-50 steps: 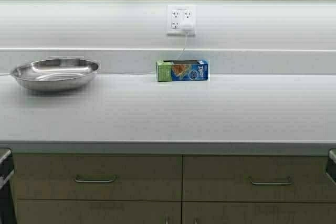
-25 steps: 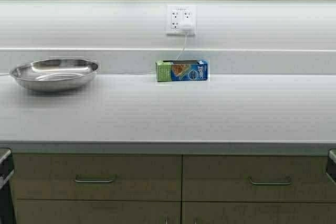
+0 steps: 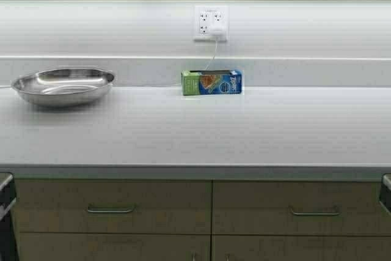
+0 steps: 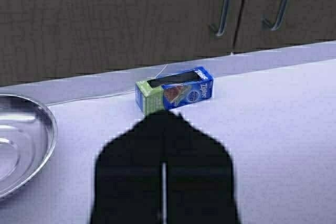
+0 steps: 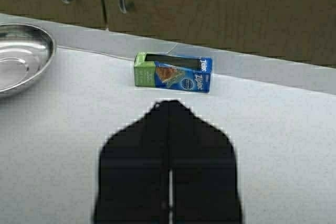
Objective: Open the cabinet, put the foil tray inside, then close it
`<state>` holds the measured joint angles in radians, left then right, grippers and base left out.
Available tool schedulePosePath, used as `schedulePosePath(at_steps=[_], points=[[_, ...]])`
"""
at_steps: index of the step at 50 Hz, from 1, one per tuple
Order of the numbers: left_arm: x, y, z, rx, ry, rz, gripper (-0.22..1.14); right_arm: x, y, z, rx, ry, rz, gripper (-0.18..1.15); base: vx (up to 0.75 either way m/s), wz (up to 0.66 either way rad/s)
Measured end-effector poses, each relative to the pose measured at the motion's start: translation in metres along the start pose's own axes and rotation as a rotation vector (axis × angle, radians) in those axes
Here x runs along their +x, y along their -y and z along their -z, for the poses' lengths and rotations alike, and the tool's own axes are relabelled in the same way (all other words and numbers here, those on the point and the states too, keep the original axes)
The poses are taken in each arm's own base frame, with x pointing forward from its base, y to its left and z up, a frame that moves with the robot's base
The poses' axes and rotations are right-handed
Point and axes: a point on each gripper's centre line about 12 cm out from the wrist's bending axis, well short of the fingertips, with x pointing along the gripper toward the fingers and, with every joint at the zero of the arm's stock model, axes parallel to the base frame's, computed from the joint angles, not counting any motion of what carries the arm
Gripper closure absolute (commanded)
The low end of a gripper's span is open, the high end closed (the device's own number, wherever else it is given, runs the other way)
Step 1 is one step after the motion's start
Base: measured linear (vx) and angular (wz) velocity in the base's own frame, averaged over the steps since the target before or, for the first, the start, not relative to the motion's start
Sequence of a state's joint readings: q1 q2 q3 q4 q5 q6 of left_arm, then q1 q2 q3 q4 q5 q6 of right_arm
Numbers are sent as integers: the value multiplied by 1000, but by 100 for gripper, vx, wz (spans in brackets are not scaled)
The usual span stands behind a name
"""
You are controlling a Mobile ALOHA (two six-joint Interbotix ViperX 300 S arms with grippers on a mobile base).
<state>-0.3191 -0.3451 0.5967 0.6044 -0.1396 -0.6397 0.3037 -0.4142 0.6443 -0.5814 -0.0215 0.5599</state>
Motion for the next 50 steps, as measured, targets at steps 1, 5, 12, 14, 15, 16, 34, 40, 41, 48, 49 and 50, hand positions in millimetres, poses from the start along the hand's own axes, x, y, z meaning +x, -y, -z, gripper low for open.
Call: schedulePosePath(at_steps=[1, 5, 12, 14, 15, 16, 34, 40, 41, 48, 49, 50], points=[[0, 0, 1, 0, -2, 0, 87, 0, -1, 0, 0, 1, -2, 90, 0, 0], [0, -1, 1, 0, -1, -2, 87, 0, -1, -1, 0, 3, -2, 90, 0, 0], [0, 0, 1, 0, -3, 0, 87, 0, -1, -1, 0, 2, -1, 90, 0, 0], [0, 0, 1, 0, -3, 0, 87, 0, -1, 0, 0, 0, -1, 90, 0, 0], [0, 0, 1, 0, -3, 0, 87, 0, -1, 0, 0, 2, -1, 90, 0, 0], [0, 0, 1, 0, -3, 0, 87, 0, -1, -1, 0, 3, -2, 90, 0, 0], [-1, 0, 6, -3, -14, -1, 87, 0, -1, 0, 0, 1, -2, 90, 0, 0], [-1, 0, 6, -1, -15, -1, 87, 0, -1, 0, 0, 2, -1, 90, 0, 0], [-1, 0, 6, -3, -14, -1, 87, 0, 0, 0, 0, 0, 0, 90, 0, 0], [-1, 0, 6, -1, -14, -1, 87, 0, -1, 0, 0, 1, -2, 90, 0, 0], [-1, 0, 6, -1, -15, -1, 87, 0, -1, -1, 0, 3, -2, 90, 0, 0], [-1, 0, 6, -3, -14, -1, 87, 0, -1, -1, -2, 3, -2, 90, 0, 0]])
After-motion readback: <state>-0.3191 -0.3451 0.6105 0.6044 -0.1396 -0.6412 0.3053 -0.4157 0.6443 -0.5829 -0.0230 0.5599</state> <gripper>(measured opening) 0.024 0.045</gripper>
